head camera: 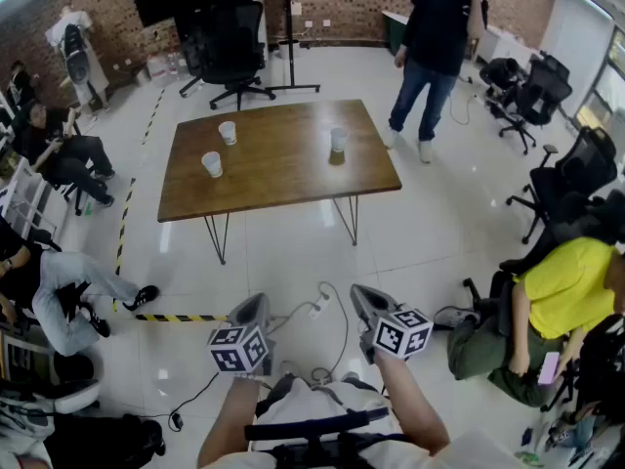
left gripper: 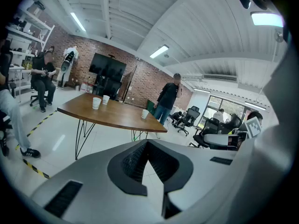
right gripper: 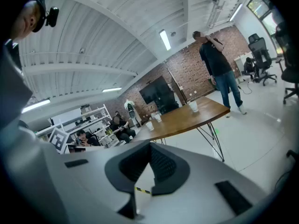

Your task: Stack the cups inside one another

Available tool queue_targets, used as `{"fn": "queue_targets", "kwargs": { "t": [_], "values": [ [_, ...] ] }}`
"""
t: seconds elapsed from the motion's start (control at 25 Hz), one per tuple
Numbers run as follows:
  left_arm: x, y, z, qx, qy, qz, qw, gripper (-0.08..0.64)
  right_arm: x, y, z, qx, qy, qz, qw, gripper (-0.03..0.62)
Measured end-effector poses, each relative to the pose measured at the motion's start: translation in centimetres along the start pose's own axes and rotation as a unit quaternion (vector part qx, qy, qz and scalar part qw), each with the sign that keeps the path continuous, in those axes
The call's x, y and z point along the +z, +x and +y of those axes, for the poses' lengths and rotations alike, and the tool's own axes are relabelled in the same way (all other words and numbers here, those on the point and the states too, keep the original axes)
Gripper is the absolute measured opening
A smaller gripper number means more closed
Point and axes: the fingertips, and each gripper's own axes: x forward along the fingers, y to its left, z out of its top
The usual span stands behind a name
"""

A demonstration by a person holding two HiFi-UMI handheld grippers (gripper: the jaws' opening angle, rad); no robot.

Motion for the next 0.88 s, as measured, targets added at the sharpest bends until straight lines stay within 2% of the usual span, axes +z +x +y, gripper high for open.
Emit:
{"fn": "queue_targets", "kwargs": {
  "t": [0.28,0.88],
  "values": [
    [0.7,-0.1,0.5,-0.003,-0.004,0.002,1.0000,0.000,0.0,0.6,1.1,0.005,0.000,0.002,1.000,0.000],
    [1.1,-0.2,6.1,-0.016,-0.009,0.024,0.9995,0.000,-1.6,3.2,2.4,-0.037,0.019,-0.008,0.999,0.000]
  ]
}}
